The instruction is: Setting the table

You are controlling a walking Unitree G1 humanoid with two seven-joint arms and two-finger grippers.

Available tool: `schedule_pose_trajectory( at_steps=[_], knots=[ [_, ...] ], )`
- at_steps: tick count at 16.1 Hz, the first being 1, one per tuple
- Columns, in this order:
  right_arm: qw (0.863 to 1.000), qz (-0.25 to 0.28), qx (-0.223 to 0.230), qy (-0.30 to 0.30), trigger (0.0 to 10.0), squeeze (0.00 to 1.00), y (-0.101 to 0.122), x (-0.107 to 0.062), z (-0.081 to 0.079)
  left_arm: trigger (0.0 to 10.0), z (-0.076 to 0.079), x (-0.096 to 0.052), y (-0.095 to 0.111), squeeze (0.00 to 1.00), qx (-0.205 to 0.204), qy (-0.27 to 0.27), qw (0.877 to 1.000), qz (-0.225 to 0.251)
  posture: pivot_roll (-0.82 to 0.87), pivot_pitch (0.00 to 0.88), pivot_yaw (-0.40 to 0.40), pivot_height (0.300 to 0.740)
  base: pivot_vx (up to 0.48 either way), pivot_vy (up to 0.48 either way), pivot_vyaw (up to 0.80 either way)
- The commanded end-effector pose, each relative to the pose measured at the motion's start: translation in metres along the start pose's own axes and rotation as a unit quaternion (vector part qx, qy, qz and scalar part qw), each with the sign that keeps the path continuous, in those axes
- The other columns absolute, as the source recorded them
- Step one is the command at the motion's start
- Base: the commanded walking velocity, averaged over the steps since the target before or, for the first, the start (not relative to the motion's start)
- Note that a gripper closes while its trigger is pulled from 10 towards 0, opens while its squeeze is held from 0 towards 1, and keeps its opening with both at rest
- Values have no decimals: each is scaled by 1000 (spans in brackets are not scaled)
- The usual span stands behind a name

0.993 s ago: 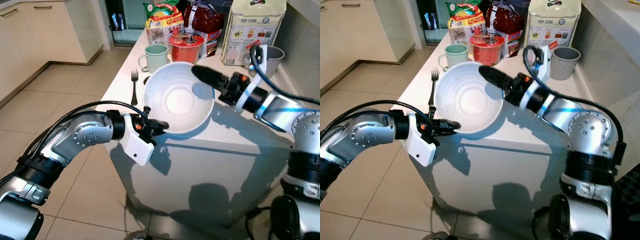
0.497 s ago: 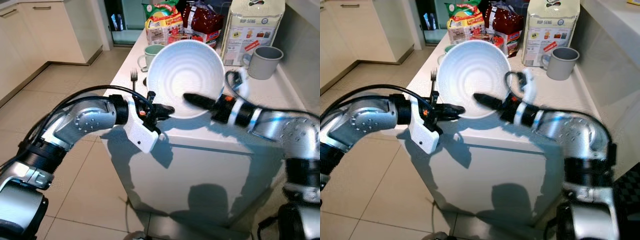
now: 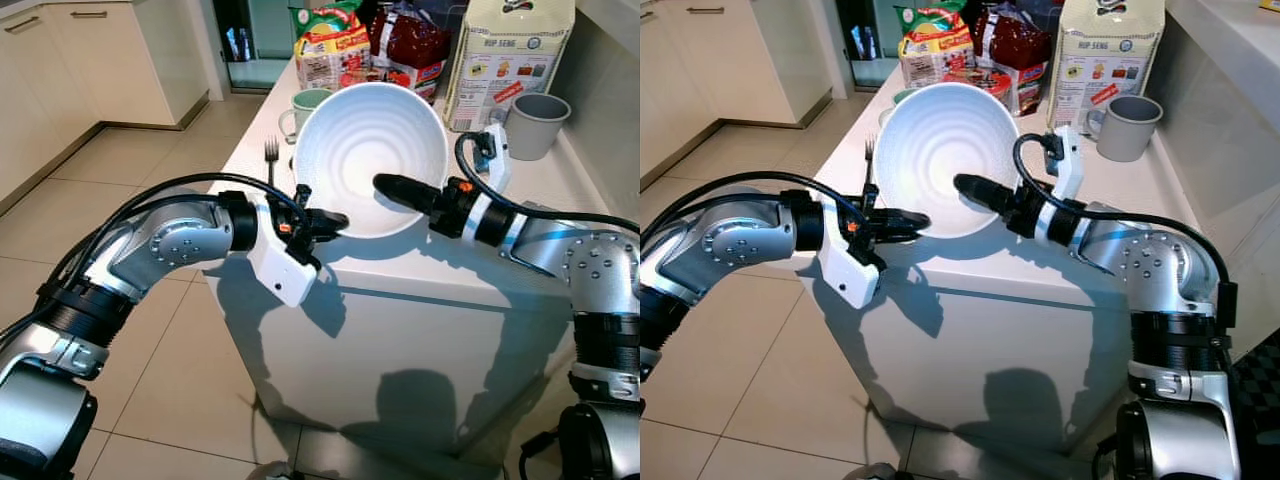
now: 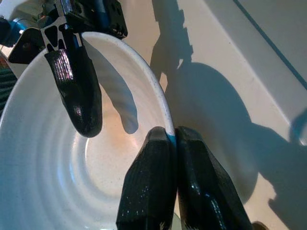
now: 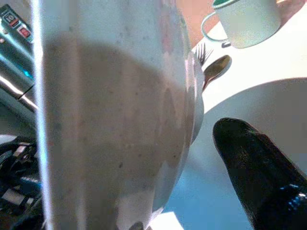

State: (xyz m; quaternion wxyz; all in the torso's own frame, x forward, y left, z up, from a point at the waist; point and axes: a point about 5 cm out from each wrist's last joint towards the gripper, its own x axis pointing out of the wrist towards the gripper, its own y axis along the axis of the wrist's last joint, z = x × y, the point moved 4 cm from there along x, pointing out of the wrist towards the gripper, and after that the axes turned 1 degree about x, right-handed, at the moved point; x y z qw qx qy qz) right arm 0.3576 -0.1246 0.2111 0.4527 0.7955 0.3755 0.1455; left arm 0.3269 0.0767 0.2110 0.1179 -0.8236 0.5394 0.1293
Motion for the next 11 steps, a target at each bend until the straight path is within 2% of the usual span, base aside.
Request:
schedule_pose_trajectory(
  at_steps=[1,2,6,11],
  knots=[
    [999,2,-9,-31,10000,0,2,0,8,0,-21,-5,2,0,20,47,999,6,92,0,54,740,0,0,0],
    [999,15,-16,-41,0,0,6,1,10,0,-21,-5,2,0,20,48,999,6,93,0,53,740,0,0,0],
    [996,61,-22,-67,0,0,20,3,14,0,-24,-3,4,0,20,56,998,10,91,0,50,740,0,0,0],
    [995,76,-24,-68,0,0,22,6,12,0,-26,-2,4,0,23,60,998,9,92,0,53,740,0,0,0]
  ],
)
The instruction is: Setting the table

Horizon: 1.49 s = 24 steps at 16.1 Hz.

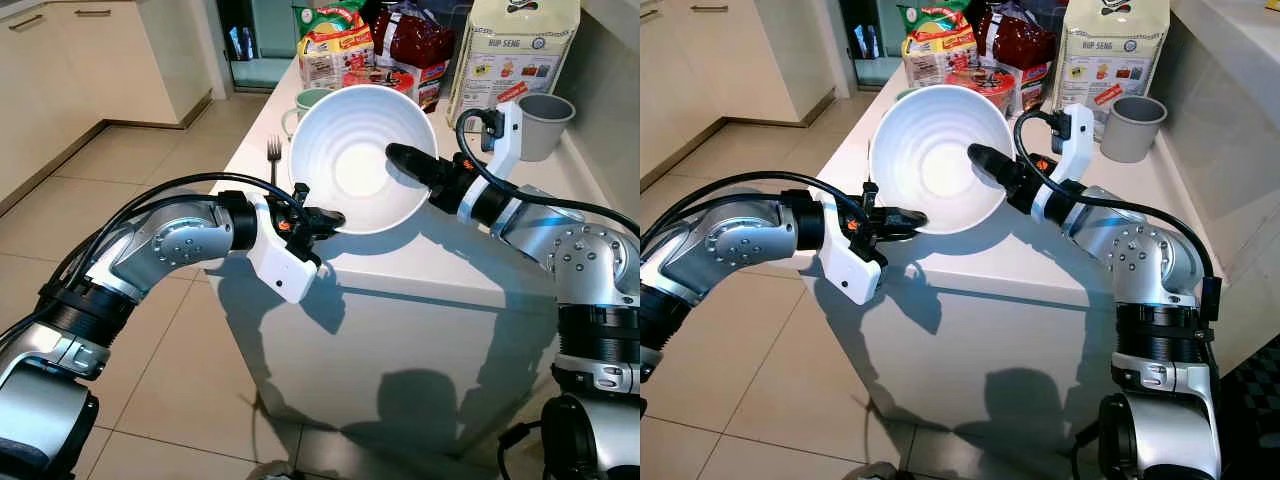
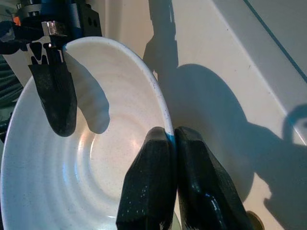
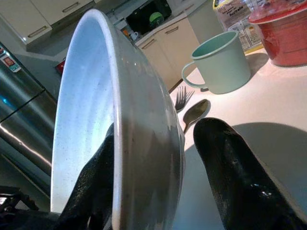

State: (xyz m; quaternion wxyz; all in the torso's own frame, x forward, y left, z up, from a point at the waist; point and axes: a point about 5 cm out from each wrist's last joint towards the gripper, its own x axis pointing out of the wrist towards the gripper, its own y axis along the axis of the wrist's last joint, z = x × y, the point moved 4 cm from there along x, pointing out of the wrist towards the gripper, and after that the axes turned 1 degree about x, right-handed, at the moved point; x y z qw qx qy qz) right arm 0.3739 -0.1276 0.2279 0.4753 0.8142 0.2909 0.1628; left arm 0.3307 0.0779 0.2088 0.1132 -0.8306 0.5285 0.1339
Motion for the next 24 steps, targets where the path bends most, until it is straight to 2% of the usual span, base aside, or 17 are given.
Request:
schedule_pose_trajectory(
  at_steps=[1,24],
  knots=[
    [1000,-3,3,-29,0,0,-1,1,9,0,-28,-4,8,0,31,62,997,21,93,0,54,740,0,0,0],
    [999,7,0,-41,0,0,-8,6,9,0,-32,0,5,0,19,77,997,10,91,0,56,740,0,0,0]
  ],
)
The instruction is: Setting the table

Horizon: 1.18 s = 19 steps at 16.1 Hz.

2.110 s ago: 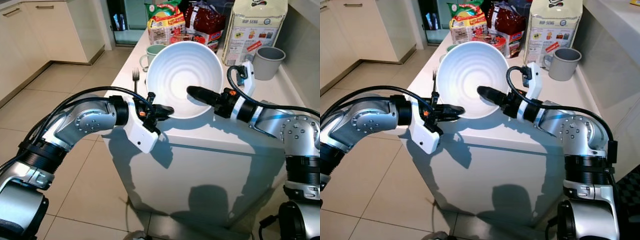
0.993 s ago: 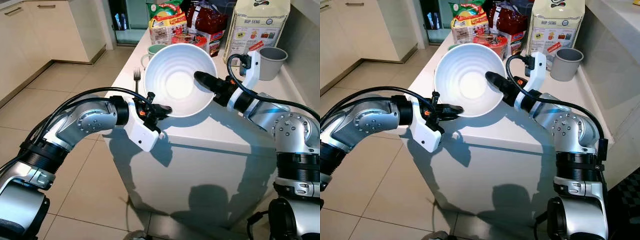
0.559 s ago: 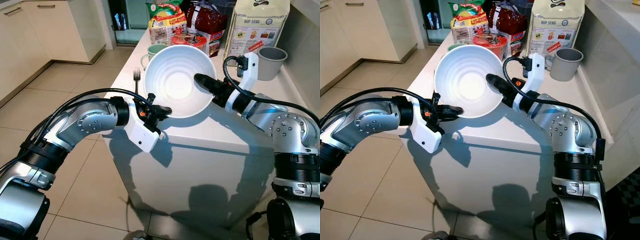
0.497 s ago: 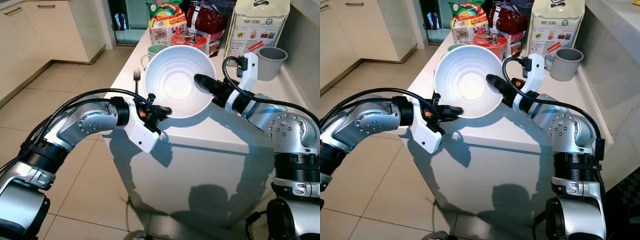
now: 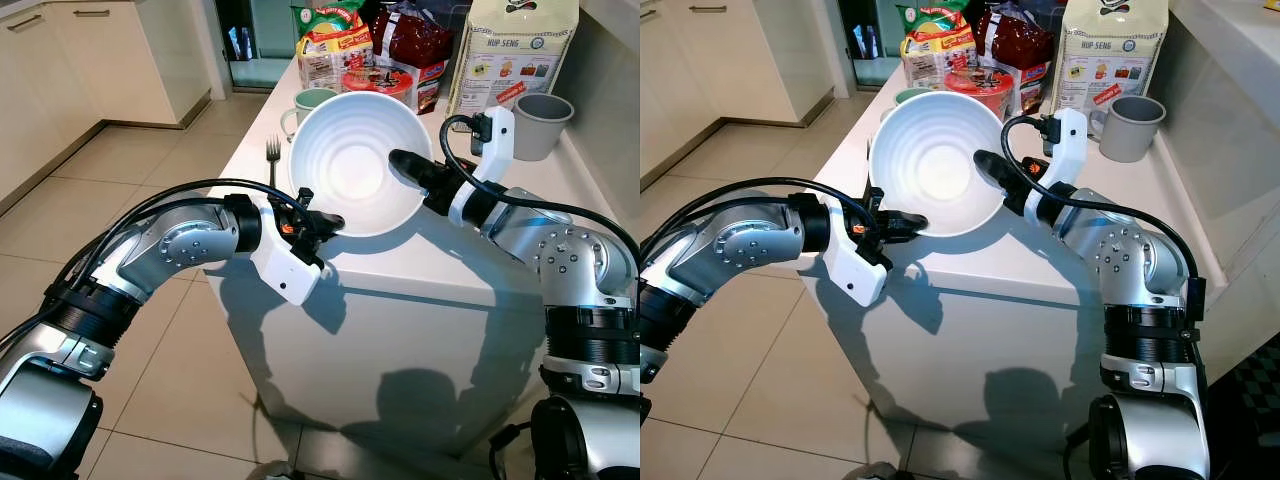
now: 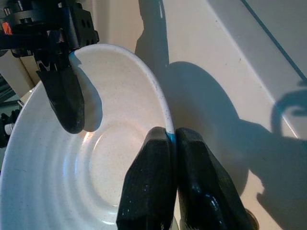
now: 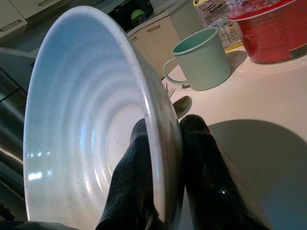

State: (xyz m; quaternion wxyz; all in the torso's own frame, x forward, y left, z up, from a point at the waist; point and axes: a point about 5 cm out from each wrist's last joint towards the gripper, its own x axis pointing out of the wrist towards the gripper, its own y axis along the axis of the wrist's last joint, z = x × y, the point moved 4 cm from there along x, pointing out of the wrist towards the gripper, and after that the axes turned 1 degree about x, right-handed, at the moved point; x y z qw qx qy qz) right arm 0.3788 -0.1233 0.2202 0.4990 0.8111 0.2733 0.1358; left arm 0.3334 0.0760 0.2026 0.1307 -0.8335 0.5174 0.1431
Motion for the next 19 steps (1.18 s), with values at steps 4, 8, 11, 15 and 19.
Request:
schedule_pose_trajectory(
  at_steps=[4,8,11,15,19],
  knots=[
    [1000,10,14,-6,0,0,-2,0,5,0,-36,-6,7,0,11,95,995,23,87,0,52,740,0,0,0],
    [1000,10,12,-6,0,0,-2,0,6,1059,-38,-4,5,0,4,101,995,16,87,0,52,740,0,0,0],
    [1000,8,12,-6,0,0,-3,0,5,10000,-39,-4,3,0,1,106,994,7,89,0,49,740,0,0,0],
    [1000,7,10,-6,0,0,-4,1,5,10000,-41,-5,-1,1000,-14,122,992,-4,88,0,49,740,0,0,0],
    [1000,5,11,-8,0,0,-6,1,6,10000,-45,-5,-4,1000,-56,140,989,-8,87,0,49,740,0,0,0]
  ],
)
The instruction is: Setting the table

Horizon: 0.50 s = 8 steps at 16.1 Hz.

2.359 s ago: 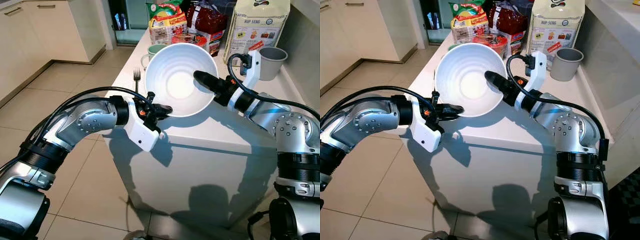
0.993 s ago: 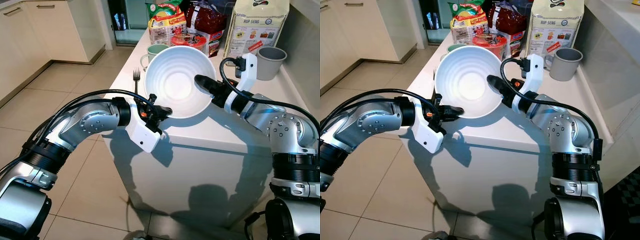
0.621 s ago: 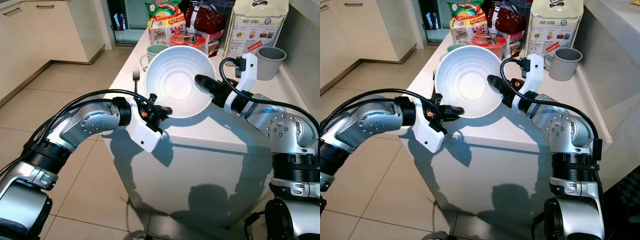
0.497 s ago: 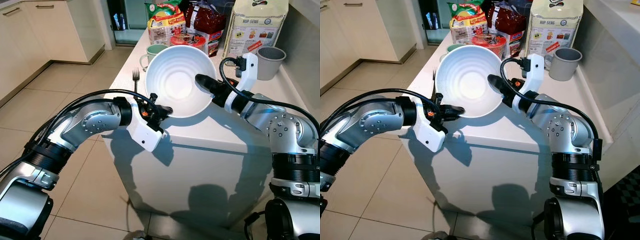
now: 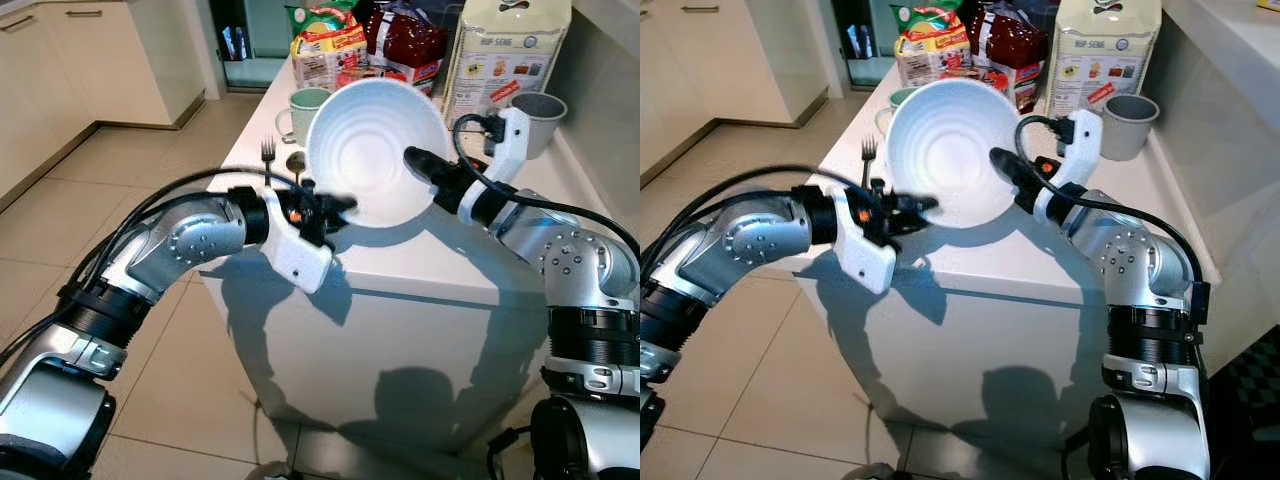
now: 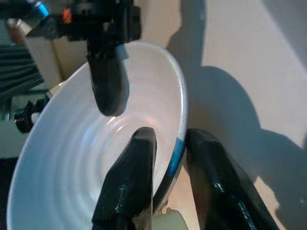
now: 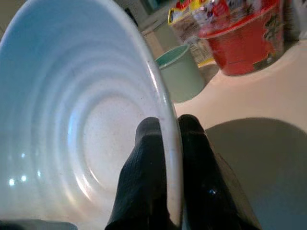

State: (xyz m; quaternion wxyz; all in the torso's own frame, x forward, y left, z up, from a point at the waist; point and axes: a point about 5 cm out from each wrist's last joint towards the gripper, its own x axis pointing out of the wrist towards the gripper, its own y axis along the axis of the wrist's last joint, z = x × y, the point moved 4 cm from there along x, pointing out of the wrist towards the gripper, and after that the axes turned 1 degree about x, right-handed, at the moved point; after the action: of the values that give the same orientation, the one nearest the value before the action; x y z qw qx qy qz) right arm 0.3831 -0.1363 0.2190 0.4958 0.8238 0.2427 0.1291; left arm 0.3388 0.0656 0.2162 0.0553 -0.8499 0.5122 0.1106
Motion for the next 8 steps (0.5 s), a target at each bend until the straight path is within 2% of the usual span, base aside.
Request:
schedule_pose_trajectory(
  at_steps=[1,7,8],
  knots=[
    [1000,-20,5,13,0,0,-11,4,-6,10000,-32,-7,-2,1000,-23,80,996,-3,87,0,49,740,0,0,0],
    [1000,-21,5,11,0,0,-12,5,-5,10000,-40,-10,-8,1000,-77,112,991,-14,87,0,48,740,0,0,0],
    [1000,-21,3,8,0,0,-13,5,-4,10000,-47,-12,-11,1000,-120,139,983,-19,87,0,48,740,0,0,0]
  ],
)
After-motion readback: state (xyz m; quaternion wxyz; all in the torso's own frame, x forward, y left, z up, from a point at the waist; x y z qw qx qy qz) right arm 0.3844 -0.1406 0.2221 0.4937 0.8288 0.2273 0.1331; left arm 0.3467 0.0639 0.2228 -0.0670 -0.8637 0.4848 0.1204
